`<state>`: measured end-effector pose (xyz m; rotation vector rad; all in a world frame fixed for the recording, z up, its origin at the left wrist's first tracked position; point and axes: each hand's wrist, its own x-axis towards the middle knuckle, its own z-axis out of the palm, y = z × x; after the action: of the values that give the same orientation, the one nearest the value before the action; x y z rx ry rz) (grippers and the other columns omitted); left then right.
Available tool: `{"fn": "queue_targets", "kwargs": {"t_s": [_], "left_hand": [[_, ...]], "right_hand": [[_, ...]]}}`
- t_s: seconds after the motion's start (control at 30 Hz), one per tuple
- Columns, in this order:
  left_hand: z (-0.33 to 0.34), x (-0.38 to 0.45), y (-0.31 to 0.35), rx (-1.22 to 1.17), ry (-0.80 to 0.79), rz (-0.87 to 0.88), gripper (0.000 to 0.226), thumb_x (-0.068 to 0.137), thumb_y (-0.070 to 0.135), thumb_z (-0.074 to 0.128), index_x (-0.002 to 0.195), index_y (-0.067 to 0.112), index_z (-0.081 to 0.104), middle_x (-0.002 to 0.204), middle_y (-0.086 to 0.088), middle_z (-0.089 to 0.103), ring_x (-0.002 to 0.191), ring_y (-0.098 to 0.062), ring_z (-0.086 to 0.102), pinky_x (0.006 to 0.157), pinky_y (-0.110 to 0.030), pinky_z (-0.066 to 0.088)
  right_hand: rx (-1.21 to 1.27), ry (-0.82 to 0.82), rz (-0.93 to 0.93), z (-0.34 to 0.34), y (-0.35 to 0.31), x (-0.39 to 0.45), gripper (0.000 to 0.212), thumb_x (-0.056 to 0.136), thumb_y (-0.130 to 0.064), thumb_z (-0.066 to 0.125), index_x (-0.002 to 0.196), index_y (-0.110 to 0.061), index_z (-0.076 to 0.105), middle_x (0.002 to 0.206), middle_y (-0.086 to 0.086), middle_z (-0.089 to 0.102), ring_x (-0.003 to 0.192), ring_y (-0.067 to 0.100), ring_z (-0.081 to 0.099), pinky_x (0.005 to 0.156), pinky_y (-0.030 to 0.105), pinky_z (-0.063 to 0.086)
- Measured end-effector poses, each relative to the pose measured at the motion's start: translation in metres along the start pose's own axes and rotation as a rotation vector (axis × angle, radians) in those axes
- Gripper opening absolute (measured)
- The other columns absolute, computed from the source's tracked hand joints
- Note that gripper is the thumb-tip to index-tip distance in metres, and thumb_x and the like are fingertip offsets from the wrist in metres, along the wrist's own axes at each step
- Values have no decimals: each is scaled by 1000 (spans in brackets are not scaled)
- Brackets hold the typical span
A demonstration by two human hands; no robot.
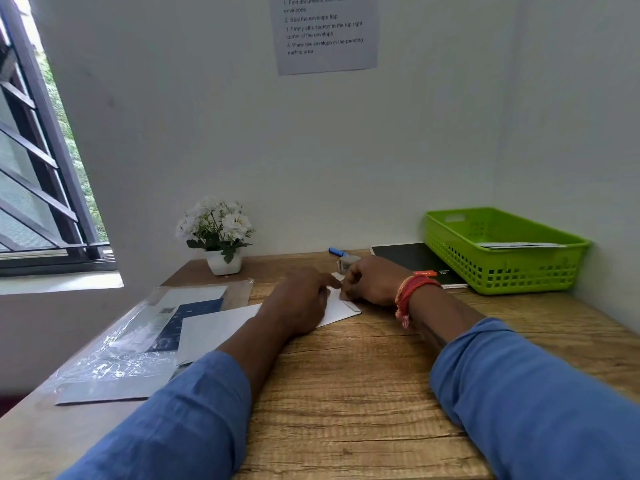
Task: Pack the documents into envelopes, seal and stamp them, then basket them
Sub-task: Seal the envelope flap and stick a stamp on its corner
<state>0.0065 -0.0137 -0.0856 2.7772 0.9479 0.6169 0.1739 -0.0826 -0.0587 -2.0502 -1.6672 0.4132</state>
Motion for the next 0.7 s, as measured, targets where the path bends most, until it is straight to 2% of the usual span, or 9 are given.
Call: {"fn": "queue_targets", "kwargs": {"t_s": [0.07, 0.13, 0.2, 0.3, 0.4, 0.47, 0.6, 0.7], "left_hand": [[-1, 1, 1, 40, -46, 4, 38, 102, 18, 47, 127, 39, 66, 129, -2, 63, 113, -16, 56, 97, -30, 45], [0, 1, 1, 62, -73, -3, 39, 102, 18, 46, 128, 40, 65, 130, -3, 60, 115, -17, 54, 97, -30, 44], [1, 2, 1, 81, -73, -11, 39, 102, 17, 47, 128, 40, 65, 131, -4, 58, 117, -19, 53, 99, -32, 43], [2, 3, 1, 111, -73, -17, 39, 101, 18, 48, 130, 38, 65, 134, -4, 57, 121, -21, 52, 103, -36, 44], [4, 6, -1, 114, -88, -36, 40, 100, 18, 50, 131, 39, 64, 137, -3, 55, 123, -23, 52, 106, -41, 46], [6, 7, -2, 103, -81, -69, 38, 98, 20, 52, 128, 40, 66, 138, -2, 56, 124, -23, 52, 105, -43, 47], [9, 9, 2, 117, -27, -130, 31, 98, 42, 52, 125, 37, 67, 133, 0, 60, 118, -21, 54, 101, -45, 49], [14, 15, 8, 172, 0, -178, 49, 88, 72, 51, 113, 34, 68, 124, 1, 64, 114, -21, 56, 98, -47, 49]], "right_hand": [[-42, 48, -6, 2, 0, 0, 22, 89, -32, 72, 98, -12, 76, 97, -2, 69, 93, 15, 61, 68, 23, 42], [-100, 54, 10, 3, 0, 3, 29, 90, -35, 71, 104, -10, 74, 103, 2, 68, 98, 19, 62, 73, 25, 44], [-186, 11, 45, 3, -3, 5, 39, 91, -40, 69, 116, -10, 69, 111, 6, 68, 101, 21, 62, 81, 28, 47], [-320, -103, 81, -7, -9, 1, 46, 92, -46, 65, 119, -8, 67, 115, 8, 68, 104, 22, 62, 82, 30, 46], [-361, -205, 103, -19, -11, -8, 50, 90, -51, 66, 114, -8, 69, 103, 4, 66, 92, 18, 57, 69, 27, 41], [-346, -255, 120, -24, -8, -10, 53, 86, -54, 69, 113, -9, 70, 97, 3, 65, 86, 17, 56, 69, 28, 41], [-296, -306, 136, -27, -4, -8, 55, 81, -56, 73, 113, -11, 69, 92, 2, 65, 84, 18, 57, 72, 31, 44], [-262, -312, 124, -29, -3, -9, 50, 82, -53, 74, 111, -13, 68, 87, 1, 63, 81, 17, 56, 70, 31, 44]]}}
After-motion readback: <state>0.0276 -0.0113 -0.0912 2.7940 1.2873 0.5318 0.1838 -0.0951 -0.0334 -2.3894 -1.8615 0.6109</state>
